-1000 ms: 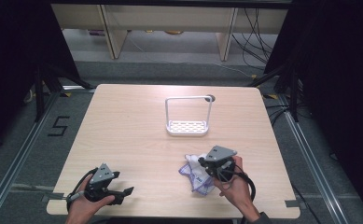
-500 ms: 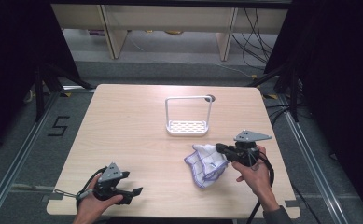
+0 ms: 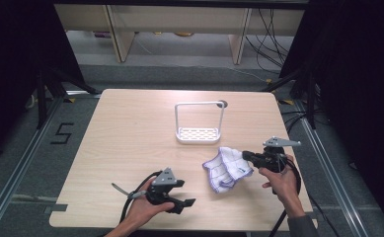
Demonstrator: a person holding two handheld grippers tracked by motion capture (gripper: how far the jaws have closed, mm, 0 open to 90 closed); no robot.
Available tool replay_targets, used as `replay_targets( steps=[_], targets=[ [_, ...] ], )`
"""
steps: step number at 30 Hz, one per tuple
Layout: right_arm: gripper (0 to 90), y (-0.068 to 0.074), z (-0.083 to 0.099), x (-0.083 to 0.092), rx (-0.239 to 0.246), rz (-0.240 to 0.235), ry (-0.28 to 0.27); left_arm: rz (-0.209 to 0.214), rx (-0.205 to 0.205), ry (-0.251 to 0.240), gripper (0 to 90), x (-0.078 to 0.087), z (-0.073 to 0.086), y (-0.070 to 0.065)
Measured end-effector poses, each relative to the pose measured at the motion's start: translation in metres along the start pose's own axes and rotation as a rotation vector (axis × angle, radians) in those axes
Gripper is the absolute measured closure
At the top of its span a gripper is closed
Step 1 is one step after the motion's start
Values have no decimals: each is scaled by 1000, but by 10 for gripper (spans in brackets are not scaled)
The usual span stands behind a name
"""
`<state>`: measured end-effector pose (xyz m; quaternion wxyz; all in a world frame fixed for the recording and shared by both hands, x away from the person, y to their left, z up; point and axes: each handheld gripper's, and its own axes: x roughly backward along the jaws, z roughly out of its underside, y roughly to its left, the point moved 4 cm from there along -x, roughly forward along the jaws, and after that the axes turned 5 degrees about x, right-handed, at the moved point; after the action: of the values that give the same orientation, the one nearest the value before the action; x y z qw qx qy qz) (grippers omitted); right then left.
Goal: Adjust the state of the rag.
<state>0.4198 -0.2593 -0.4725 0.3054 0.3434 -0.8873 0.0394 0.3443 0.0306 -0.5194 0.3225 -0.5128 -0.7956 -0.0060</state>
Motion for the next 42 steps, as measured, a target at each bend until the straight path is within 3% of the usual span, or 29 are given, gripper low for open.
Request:
replay_targets(
  steps=[1,2,4,5,9,10,11,12,15,19,21,22,24,26,28,30,34,35,37,38,40,41,42],
  targets=[
    [880,-1,1,0,-22,2,1,0,0,0,242,0,0,0],
    [880,-4,3,0,-22,1,-1,35,20,-7,248,-14,-5,-5],
    [880,-7,5,2,-39,9,3,48,7,15,249,-23,-10,-9],
    [880,-8,6,2,-48,10,4,47,-5,4,249,-29,-12,-10],
    [880,-14,7,4,-41,11,-1,62,-36,15,258,-42,-21,-16],
    [880,-12,8,4,-64,8,1,61,-21,0,262,-46,-22,-19],
    [880,-15,7,4,-33,18,-3,69,-14,1,263,-49,-24,-21],
    [880,-11,7,4,-70,6,3,77,-12,3,264,-53,-25,-23],
    [880,-11,6,4,-59,6,-1,81,-26,17,265,-61,-27,-26],
    [879,-12,6,4,-27,10,-1,56,-36,-2,286,-68,-31,-27],
    [879,-12,6,4,-27,11,-1,50,-24,-3,350,-74,-32,-27],
    [878,-13,6,4,-22,14,-2,6,-60,1,428,-78,-32,-26],
    [878,-12,6,4,-26,5,0,-12,-110,-8,552,-81,-33,-24],
    [878,-13,6,4,-22,14,-2,-32,-131,-12,667,-81,-33,-23],
    [877,-11,6,3,-54,-2,1,-51,-164,-13,782,-79,-33,-21],
    [876,-13,6,4,-24,9,-1,-45,-181,-11,818,-74,-35,-20],
    [876,-14,6,4,-17,8,-8,-42,-210,-13,836,-63,-42,-20],
    [877,-11,4,4,-54,-26,-6,-35,-216,-33,838,-50,-48,-21],
    [877,-11,3,4,-47,-27,-5,-25,-219,-49,839,-43,-52,-22],
    [877,-7,-3,5,-61,-33,-15,-17,-222,-57,840,-32,-56,-23],
    [877,-7,-8,4,-38,-45,-28,0,-196,-92,840,-5,-64,-23],
    [877,-7,-8,4,-38,-45,-28,0,-196,-92,840,-5,-64,-23],
    [878,-2,-13,2,-40,-79,-33,18,-184,-125,840,15,-69,-21]
  ],
)
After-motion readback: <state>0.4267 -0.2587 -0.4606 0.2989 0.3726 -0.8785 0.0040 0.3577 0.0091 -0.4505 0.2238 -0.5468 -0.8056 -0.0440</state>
